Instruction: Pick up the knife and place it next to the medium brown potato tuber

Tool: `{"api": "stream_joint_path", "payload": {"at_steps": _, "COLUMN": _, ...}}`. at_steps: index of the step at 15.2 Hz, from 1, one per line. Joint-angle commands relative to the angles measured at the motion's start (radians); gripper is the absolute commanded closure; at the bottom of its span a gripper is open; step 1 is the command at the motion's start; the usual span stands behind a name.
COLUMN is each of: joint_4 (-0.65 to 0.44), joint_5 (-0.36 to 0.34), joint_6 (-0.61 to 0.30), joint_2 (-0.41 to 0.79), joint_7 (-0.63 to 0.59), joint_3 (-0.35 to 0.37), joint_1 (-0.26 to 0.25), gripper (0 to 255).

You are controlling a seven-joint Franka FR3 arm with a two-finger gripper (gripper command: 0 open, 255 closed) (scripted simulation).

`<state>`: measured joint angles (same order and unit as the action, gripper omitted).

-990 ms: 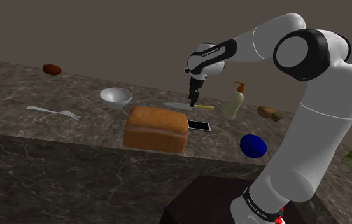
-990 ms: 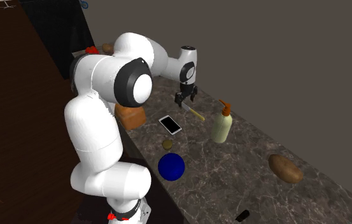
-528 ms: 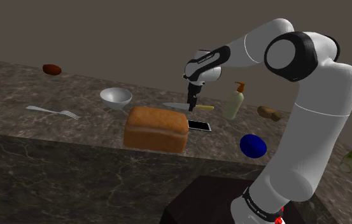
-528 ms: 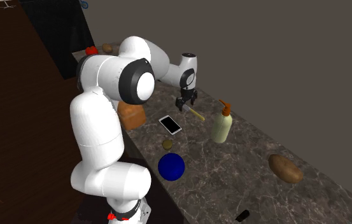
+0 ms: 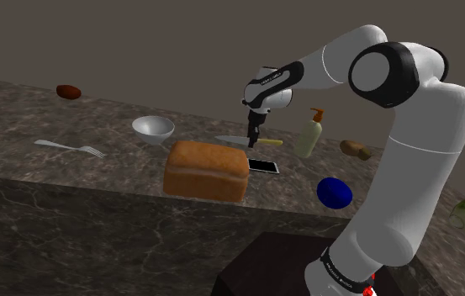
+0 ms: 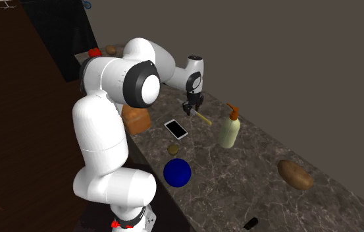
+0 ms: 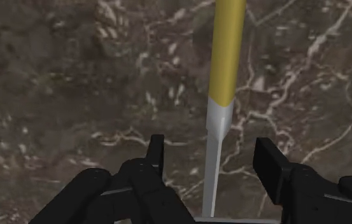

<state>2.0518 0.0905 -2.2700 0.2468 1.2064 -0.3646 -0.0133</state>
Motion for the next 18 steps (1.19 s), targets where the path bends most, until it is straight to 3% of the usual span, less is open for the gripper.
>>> {"api": "stream_joint_path", "payload": {"at_steps": 1, "joint_4": 0.0, "joint_5": 0.0, "joint_6": 0.0, "joint_2": 0.0, "joint_7": 0.0, "joint_3": 0.0, "joint_1": 0.0, "gripper": 255}}
{"api": "stream_joint_path", "payload": {"at_steps": 9, "joint_4": 0.0, "joint_5": 0.0, "joint_6": 0.0, "joint_2": 0.0, "joint_7": 0.0, "joint_3": 0.0, "joint_1": 0.0, "gripper": 255}}
{"api": "stream_joint_path", "payload": {"at_steps": 18, "joint_4": -0.045, "joint_5": -0.033, "joint_6": 0.107, "joint_2": -0.066, "joint_7": -0.021, "joint_3": -0.009, "joint_1": -0.008, "gripper": 255}}
